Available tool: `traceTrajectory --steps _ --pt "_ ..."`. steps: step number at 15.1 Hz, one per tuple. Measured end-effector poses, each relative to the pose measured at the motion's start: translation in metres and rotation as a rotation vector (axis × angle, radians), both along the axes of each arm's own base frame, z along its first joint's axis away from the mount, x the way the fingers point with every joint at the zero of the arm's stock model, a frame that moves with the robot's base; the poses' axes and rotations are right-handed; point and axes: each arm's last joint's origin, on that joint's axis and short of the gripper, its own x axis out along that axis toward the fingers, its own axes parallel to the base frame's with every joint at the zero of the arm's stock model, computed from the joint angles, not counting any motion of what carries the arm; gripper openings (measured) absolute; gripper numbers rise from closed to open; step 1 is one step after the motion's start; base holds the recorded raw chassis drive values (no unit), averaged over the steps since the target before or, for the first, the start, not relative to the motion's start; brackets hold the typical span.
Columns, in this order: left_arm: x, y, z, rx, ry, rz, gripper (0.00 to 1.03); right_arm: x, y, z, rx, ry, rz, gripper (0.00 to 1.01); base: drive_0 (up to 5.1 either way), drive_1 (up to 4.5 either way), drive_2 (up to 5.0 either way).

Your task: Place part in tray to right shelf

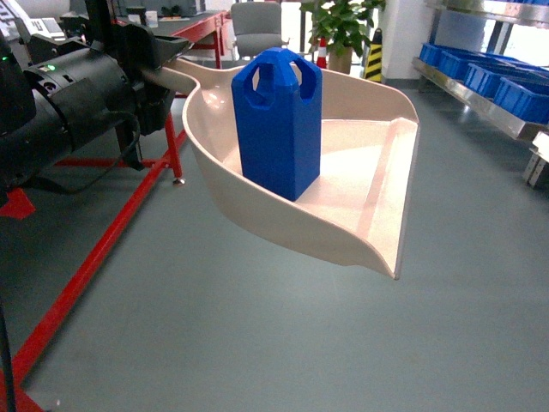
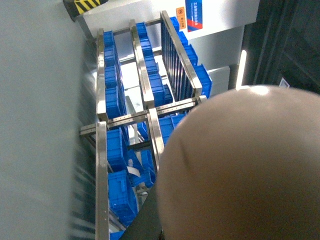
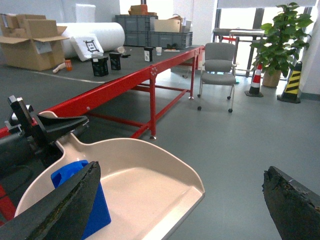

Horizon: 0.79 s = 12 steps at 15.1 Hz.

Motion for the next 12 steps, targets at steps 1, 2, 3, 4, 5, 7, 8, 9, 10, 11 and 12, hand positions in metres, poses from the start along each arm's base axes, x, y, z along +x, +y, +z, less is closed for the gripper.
traceTrajectory --steps 1,2,3,4,5,7,8,9,10,11,12 --pt "0.0 0.0 0.0 0.0 0.0 -0.001 0.13 0.0001 -0.0001 -0.0004 -0.001 0.003 0.0 0.98 0.1 4.43 -4.2" --pt "0.0 0.0 -0.0001 0.0 0.001 0.002 0.13 0.0001 0.0 0.0 0.0 -0.001 0.0 0.98 0.1 4.43 -4.2" --pt "0.0 0.0 0.0002 -0.001 -0.002 0.0 0.13 0.0001 -0.0002 -0.0002 0.0 0.001 -0.001 0.98 0.1 4.43 -4.2" --pt "0.0 0.0 0.0001 0.0 -0.001 0.0 0.13 0.0001 -0.0001 -0.0002 0.0 0.001 -0.001 0.98 0.1 4.43 -4.2" --pt "0.0 0.0 -0.0007 0.001 0.006 0.0 0.13 0.0002 0.0001 -0.0004 -0.001 0.003 0.0 0.98 0.1 4.43 -4.2" --pt "-0.0001 0.0 0.0001 0.0 -0.002 0.0 0.13 0.0002 0.0 -0.0002 0.0 0.001 0.0 0.98 0.1 4.43 -4.2" --pt "-0.0001 -0.0001 -0.0003 0.001 0.003 0.0 0.13 0.0001 -0.0001 -0.0001 0.0 0.001 0.0 0.98 0.1 4.43 -4.2" --pt "-0.0001 -0.0002 -0.0002 0.0 0.002 -0.001 0.13 0.0002 0.0 -0.0005 -0.001 0.004 0.0 0.98 0.1 4.43 -4.2" --pt "-0.0002 -0.0001 0.0002 -0.001 -0.003 -0.001 0.13 0.0001 0.0 0.0 0.0 0.0 0.0 0.98 0.1 4.43 -4.2" --pt "0.0 0.0 -0.0003 0.001 0.003 0.0 0.13 0.0001 0.0 -0.0002 0.0 0.001 0.0 0.98 0.1 4.43 -4.2" --pt "0.0 0.0 -0.0002 0.0 0.002 0.0 0.13 0.0001 0.0 -0.0003 -0.001 0.002 0.0 0.98 0.1 4.43 -4.2"
